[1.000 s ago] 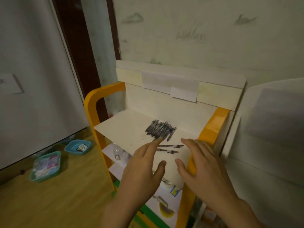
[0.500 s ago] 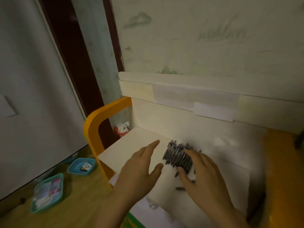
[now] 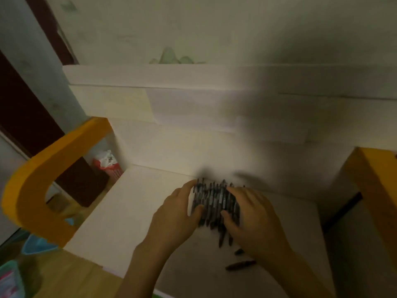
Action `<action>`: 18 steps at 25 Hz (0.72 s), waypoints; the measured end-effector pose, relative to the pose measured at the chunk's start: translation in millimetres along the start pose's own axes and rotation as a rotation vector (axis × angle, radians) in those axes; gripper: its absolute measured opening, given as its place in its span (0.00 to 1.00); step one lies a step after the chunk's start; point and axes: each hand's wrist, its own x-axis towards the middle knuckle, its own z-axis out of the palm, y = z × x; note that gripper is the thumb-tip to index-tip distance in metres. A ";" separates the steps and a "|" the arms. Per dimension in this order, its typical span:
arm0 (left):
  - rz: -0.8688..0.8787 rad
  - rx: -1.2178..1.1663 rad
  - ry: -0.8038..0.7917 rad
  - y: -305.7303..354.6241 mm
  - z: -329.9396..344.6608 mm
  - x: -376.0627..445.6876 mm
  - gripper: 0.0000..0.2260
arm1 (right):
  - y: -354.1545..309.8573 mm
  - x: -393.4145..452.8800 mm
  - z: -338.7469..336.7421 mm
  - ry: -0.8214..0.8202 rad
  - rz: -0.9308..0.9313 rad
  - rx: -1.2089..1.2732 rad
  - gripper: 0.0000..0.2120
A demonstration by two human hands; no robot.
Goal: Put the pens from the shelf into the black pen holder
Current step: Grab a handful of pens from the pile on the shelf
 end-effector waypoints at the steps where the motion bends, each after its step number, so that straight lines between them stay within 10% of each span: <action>1: -0.028 -0.005 -0.035 -10.2 10.3 14.9 0.27 | 1.6 6.6 5.9 0.000 0.019 -0.026 0.25; 18: -0.279 -0.022 -0.314 -28.1 94.3 107.8 0.27 | -3.2 48.0 38.2 0.065 0.184 -0.123 0.25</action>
